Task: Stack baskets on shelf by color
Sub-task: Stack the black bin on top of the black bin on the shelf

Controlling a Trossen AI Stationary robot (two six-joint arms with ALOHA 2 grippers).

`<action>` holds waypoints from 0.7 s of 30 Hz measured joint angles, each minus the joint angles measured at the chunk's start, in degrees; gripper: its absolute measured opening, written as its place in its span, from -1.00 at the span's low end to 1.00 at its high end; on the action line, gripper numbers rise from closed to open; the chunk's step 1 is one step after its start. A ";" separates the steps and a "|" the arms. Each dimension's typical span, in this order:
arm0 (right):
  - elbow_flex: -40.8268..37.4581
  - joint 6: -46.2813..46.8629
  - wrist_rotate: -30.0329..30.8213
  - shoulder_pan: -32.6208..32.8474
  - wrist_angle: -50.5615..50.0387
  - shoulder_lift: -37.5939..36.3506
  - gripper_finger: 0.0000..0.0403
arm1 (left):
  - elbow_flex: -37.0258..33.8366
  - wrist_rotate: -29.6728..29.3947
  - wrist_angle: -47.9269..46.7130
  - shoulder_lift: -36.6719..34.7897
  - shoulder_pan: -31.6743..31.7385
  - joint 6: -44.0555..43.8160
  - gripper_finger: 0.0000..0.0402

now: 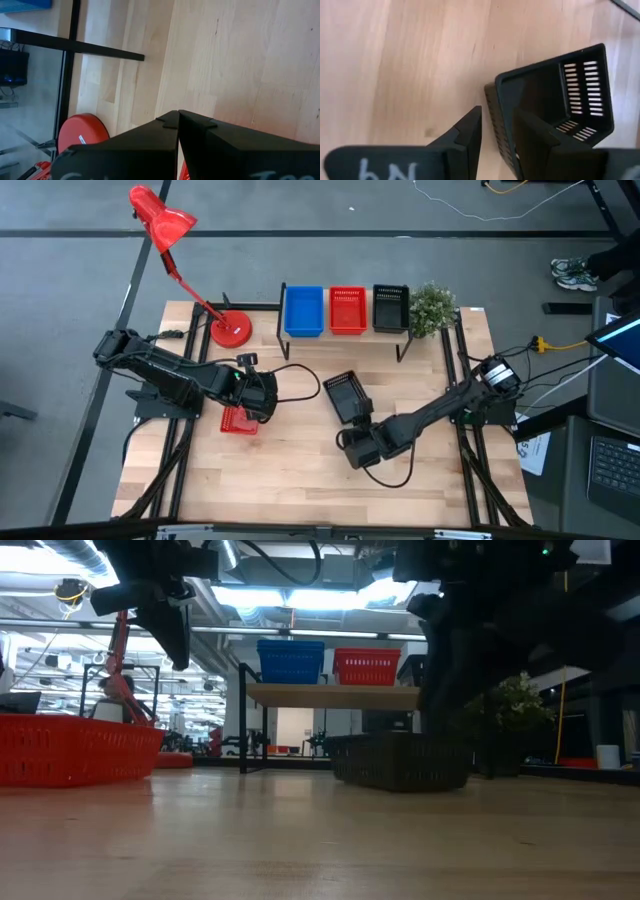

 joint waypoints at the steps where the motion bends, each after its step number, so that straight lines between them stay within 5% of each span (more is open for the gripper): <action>1: -0.36 -0.52 -0.14 -0.26 0.20 0.00 -0.46 | 0.00 0.01 0.00 0.00 0.00 0.00 -1.00; 11: -3.85 -1.20 -0.50 -4.02 0.71 0.02 -0.46 | 0.00 0.01 0.04 0.00 0.00 0.00 -1.00; 21: -9.12 0.30 -8.30 -7.05 8.24 0.02 -0.48 | 0.00 0.00 0.09 0.00 0.00 0.00 -1.00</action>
